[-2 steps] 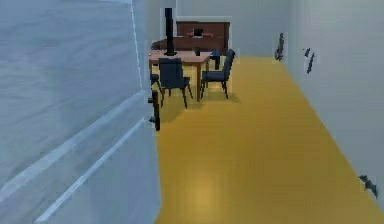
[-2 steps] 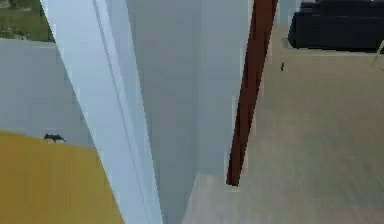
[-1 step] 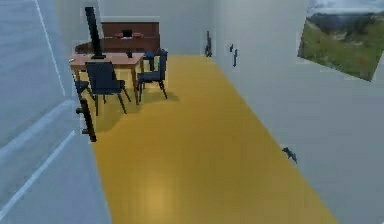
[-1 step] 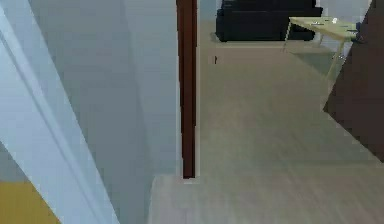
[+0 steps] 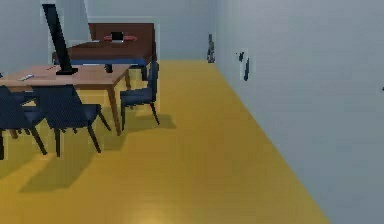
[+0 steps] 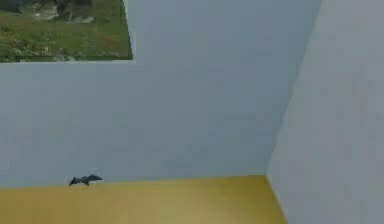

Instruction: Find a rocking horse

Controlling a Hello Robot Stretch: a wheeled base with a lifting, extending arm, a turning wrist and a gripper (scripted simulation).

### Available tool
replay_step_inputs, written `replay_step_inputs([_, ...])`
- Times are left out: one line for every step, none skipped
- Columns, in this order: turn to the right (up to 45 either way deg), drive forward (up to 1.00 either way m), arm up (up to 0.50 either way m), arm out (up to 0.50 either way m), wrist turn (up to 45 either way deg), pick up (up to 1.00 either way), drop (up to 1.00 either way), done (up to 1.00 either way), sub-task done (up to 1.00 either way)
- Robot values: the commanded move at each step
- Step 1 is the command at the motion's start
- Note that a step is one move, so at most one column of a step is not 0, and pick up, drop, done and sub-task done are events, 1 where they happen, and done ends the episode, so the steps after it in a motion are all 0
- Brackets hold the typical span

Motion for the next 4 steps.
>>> replay_step_inputs([0.0,1.00,0.00,0.00,0.0,0.00,0.00,0.00,0.00])
replay_step_inputs([0.0,1.00,0.00,0.00,0.0,0.00,0.00,0.00,0.00])
replay_step_inputs([0.0,1.00,0.00,0.00,0.0,0.00,0.00,0.00,0.00])
replay_step_inputs([3.0,0.00,0.00,0.00,0.0,0.00,0.00,0.00,0.00])
